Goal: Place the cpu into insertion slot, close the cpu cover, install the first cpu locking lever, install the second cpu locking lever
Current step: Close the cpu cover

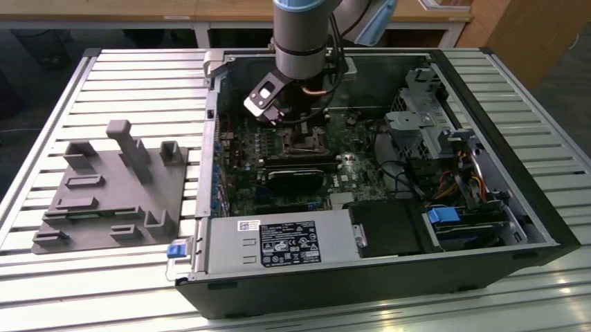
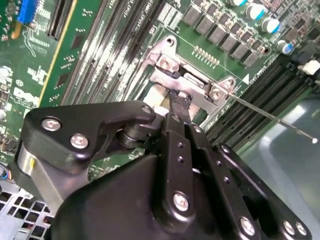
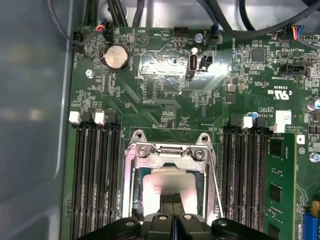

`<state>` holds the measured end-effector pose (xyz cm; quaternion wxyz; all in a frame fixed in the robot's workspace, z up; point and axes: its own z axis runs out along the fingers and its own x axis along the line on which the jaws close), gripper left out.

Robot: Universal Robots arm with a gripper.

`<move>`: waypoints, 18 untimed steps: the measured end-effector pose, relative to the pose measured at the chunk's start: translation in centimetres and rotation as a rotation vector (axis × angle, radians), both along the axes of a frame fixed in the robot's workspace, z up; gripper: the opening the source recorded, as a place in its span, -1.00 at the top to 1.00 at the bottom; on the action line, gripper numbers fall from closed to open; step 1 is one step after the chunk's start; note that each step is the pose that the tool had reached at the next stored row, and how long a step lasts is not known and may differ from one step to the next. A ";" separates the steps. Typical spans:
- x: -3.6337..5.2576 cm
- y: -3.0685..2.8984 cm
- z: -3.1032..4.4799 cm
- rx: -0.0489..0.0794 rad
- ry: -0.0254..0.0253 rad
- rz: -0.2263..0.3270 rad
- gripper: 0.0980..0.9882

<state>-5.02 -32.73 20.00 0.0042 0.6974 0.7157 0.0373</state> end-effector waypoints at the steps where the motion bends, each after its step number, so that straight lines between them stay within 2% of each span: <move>1: -0.01 -0.01 0.14 0.000 0.0008 0.000 0.98; 3: -0.02 -0.03 0.41 0.000 0.0014 0.000 0.98; 7: -0.02 -0.10 0.46 0.000 0.0015 0.000 0.98; 18: -0.02 -0.45 0.20 -0.008 0.0015 0.000 0.98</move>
